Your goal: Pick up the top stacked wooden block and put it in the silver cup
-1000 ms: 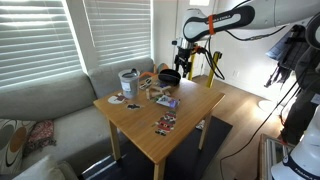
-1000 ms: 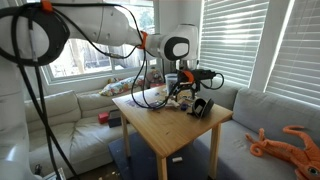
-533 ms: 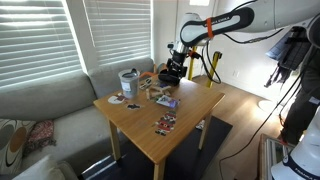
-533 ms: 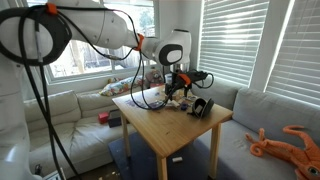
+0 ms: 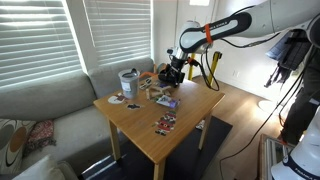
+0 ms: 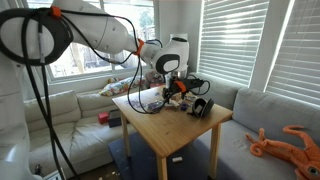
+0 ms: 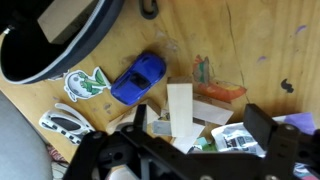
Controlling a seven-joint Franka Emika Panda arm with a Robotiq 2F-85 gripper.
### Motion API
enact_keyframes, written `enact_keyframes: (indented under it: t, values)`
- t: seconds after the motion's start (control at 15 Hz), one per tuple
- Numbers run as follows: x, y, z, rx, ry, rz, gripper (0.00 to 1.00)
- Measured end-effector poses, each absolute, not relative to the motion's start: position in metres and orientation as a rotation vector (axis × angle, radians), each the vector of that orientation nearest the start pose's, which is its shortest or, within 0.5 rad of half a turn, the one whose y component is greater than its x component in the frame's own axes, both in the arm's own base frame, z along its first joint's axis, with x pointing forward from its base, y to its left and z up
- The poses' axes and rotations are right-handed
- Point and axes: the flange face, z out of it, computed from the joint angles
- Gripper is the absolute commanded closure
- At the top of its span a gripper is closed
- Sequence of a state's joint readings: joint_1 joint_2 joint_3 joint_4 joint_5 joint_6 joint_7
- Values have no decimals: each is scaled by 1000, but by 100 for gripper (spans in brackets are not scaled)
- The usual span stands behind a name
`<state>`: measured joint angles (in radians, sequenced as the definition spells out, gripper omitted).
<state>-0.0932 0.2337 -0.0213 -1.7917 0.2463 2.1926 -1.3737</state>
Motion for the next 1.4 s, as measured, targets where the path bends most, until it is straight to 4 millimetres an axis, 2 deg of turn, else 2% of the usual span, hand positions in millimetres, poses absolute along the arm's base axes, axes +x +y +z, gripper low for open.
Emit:
enact_keyframes:
  t: [0.4,0.47,0.73,0.8,0.87,0.93,1.33,1.4]
  values:
    - [638,-55,426,-2598,-1624,-437,23]
    - [639,-55,425,-2601,-1621,-442,21]
    - [642,-54,418,-2616,-1606,-450,24]
    - [642,-55,417,-2619,-1601,-451,41]
    - [642,-55,416,-2621,-1597,-449,48]
    - [643,-55,414,-2623,-1593,-448,52]
    - [643,-55,411,-2629,-1579,-443,96]
    - [643,-55,411,-2630,-1577,-443,93]
